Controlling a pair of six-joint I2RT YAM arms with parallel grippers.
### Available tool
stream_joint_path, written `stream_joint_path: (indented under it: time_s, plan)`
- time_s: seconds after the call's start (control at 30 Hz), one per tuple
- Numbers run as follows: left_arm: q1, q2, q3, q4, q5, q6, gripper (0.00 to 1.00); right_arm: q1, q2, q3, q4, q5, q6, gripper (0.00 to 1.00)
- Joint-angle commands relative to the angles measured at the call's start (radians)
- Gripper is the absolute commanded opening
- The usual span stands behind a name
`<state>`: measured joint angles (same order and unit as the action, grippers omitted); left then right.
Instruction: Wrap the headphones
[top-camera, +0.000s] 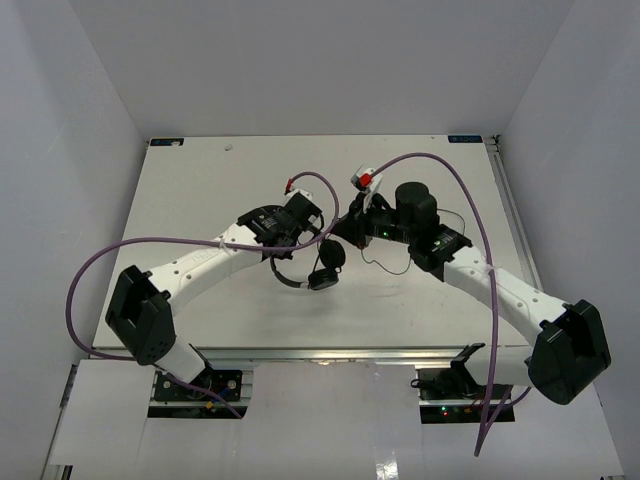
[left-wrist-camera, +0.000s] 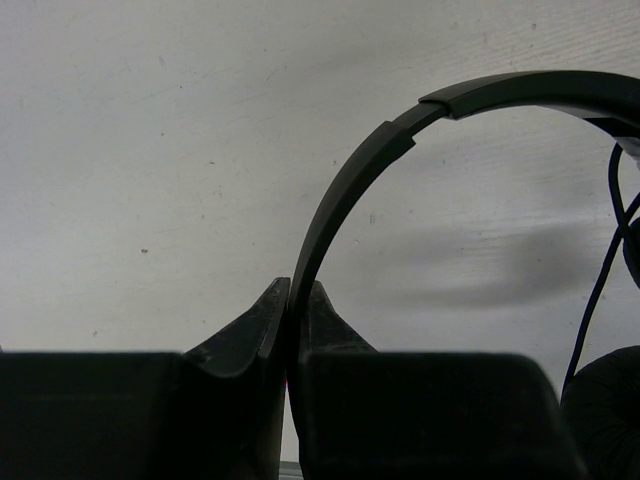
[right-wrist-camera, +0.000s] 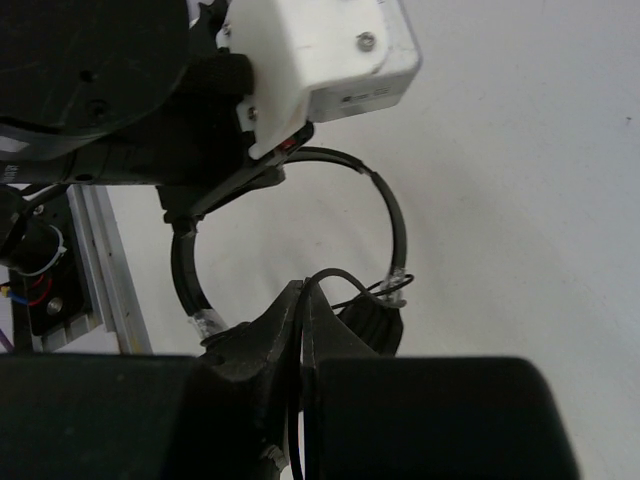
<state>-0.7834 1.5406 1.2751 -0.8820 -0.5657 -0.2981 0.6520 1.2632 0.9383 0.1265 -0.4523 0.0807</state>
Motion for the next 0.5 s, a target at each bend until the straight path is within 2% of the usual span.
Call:
stream_joint_path:
  time_s: [0.0,0.47]
  plan:
    - [-0.002,0.014,0.065,-0.013,-0.043,-0.084,0.00,0.051,-0.019,-0.030,0.095,-0.012,0.045,0.08]
    - [0.022,-0.013,0.181,-0.044,-0.026,-0.237,0.00,0.287,-0.106,-0.249,0.246,0.181,0.099,0.08]
